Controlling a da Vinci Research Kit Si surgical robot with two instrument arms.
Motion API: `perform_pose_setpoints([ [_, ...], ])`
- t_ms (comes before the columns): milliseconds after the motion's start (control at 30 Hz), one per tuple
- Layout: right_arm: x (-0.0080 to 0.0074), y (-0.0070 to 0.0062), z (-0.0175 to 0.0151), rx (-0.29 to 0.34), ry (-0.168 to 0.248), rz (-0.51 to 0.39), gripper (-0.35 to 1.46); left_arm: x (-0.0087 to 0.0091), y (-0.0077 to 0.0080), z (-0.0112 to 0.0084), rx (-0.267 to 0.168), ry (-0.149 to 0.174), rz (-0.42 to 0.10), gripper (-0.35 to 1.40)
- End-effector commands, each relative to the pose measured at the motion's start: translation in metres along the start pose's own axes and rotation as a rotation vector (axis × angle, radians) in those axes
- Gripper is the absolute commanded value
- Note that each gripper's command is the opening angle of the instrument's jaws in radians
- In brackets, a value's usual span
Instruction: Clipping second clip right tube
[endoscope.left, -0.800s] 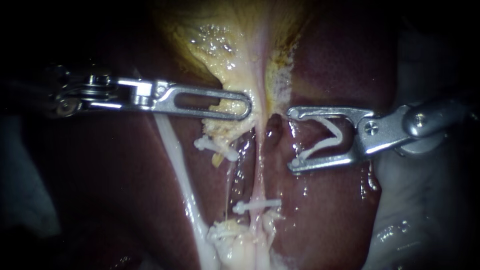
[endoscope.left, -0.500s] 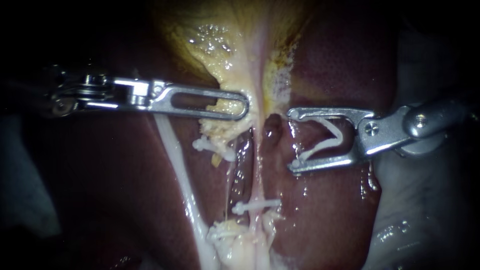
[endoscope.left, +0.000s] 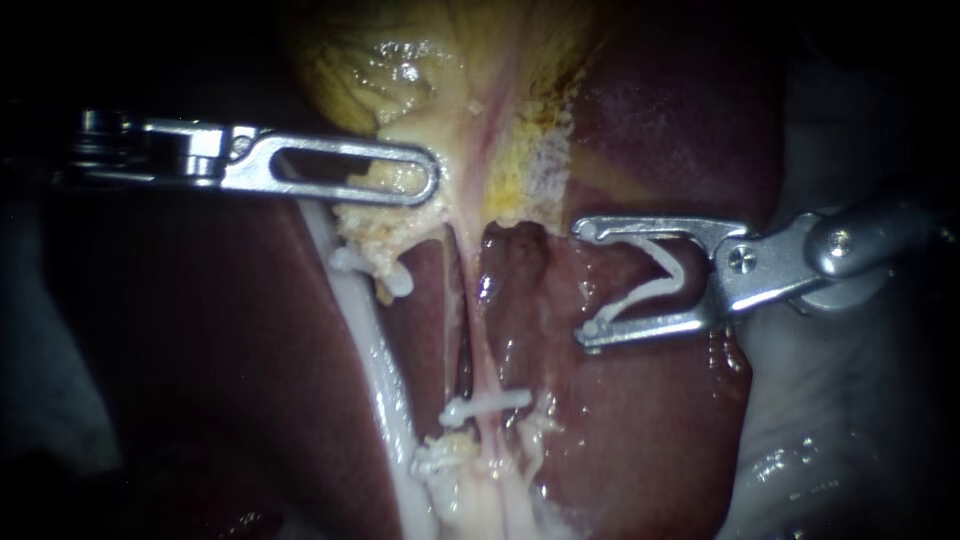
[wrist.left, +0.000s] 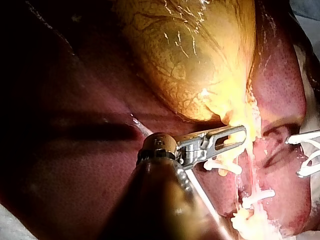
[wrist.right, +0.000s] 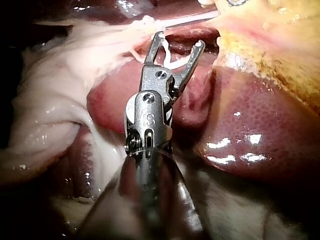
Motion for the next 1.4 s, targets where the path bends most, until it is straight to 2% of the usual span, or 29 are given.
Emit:
perform_pose_setpoints([
  [33,-0.0004,-0.0002,0.0006,0.007,-0.004,0.058,0.47,0.0,0.0001,0.0001,-0.002,-0.001,0.0,-0.35],
  [300,-0.0041,-0.0009,0.0051,0.033,-0.09,0.288,0.46,0.0002,-0.0001,0.0001,-0.003,-0.002,0.0,-0.35],
  [467,-0.0057,-0.0012,0.0076,0.045,-0.096,0.386,0.47,0.0003,-0.0002,0.0002,-0.004,-0.003,0.0,-0.35],
  [567,-0.0059,-0.0013,0.0087,0.062,-0.098,0.421,0.47,0.0003,-0.0003,0.0003,-0.007,-0.006,0.0,-0.35],
  [700,-0.0055,-0.0014,0.0097,0.084,-0.068,0.452,0.47,0.0004,-0.0003,0.0004,-0.005,-0.005,0.0,-0.35],
  [1000,-0.005,-0.0016,0.0114,0.106,-0.032,0.477,0.45,0.0004,-0.0003,0.0006,-0.005,-0.004,-0.001,-0.35],
  [1400,-0.0056,-0.0019,0.0125,0.124,-0.03,0.531,0.43,0.0005,-0.0003,0.0009,-0.004,-0.003,0.0,-0.35],
])
